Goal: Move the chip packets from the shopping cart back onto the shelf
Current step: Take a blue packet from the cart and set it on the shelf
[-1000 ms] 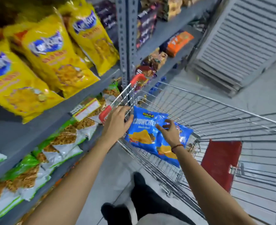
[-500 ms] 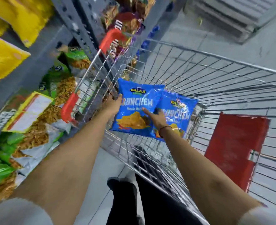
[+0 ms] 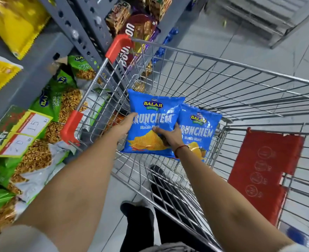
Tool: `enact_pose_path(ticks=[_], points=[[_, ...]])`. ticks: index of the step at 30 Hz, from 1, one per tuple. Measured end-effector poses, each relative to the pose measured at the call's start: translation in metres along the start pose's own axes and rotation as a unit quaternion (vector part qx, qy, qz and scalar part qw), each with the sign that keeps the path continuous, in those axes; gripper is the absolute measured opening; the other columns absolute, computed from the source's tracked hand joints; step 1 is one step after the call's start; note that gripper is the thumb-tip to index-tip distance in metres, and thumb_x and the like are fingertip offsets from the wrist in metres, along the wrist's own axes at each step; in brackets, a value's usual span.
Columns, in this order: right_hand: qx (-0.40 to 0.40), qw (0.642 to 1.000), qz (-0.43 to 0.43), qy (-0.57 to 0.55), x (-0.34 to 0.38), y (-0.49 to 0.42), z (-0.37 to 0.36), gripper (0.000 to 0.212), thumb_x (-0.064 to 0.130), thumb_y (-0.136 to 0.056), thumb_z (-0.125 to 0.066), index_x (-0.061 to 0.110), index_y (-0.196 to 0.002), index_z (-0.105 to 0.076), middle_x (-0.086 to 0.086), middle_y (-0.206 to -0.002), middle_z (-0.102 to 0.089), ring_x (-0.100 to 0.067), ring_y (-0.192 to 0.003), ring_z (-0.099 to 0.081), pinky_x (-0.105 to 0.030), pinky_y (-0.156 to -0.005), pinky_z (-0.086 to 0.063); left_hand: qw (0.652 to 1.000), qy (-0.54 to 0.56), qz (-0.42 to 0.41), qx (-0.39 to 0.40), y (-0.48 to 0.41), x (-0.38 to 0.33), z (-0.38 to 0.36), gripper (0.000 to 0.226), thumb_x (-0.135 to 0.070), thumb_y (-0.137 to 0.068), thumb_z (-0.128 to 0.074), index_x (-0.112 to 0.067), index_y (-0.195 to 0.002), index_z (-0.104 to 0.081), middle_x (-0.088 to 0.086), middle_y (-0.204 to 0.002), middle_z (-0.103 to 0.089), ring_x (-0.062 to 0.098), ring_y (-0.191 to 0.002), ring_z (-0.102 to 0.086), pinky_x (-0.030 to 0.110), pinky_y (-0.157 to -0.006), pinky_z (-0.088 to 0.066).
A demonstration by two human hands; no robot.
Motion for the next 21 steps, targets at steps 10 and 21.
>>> enact_pose_path(ticks=[10, 21], points=[[0.015, 0.995, 0.084, -0.058, 0.081, 0.071, 0.036, 0.066, 0.014, -0.069, -0.082, 0.002, -0.122, -0.046, -0.006, -0.088, -0.069, -0.016, -0.069, -0.067, -0.023, -0.057, -0.055, 0.987, 0.034, -0.158, 0.005, 0.062, -0.010, 0.029, 0.071, -0.037, -0.063, -0.080, -0.011, -0.121, -0.050, 0.003, -0.119, -0.060, 0.015, -0.094, -0.062, 0.026, -0.077, -0.051], [0.038, 0.958, 0.265, -0.100, 0.199, 0.189, 0.039, 0.047, 0.007, -0.071, -0.078, -0.003, -0.114, -0.062, -0.007, -0.093, -0.071, -0.011, -0.072, -0.071, -0.026, -0.066, -0.058, 0.934, 0.099, -0.342, 0.044, 0.190, -0.077, 0.063, 0.094, -0.059, -0.026, -0.086, -0.026, -0.109, -0.057, -0.005, -0.101, -0.069, 0.011, -0.082, -0.071, 0.025, -0.065, -0.057]])
Point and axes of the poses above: each hand's wrist, its own y-axis away from the middle knuckle, its own z-axis out of the back of the hand, x = y × z, the point moved 2 cm from there along -y, towards the middle knuckle
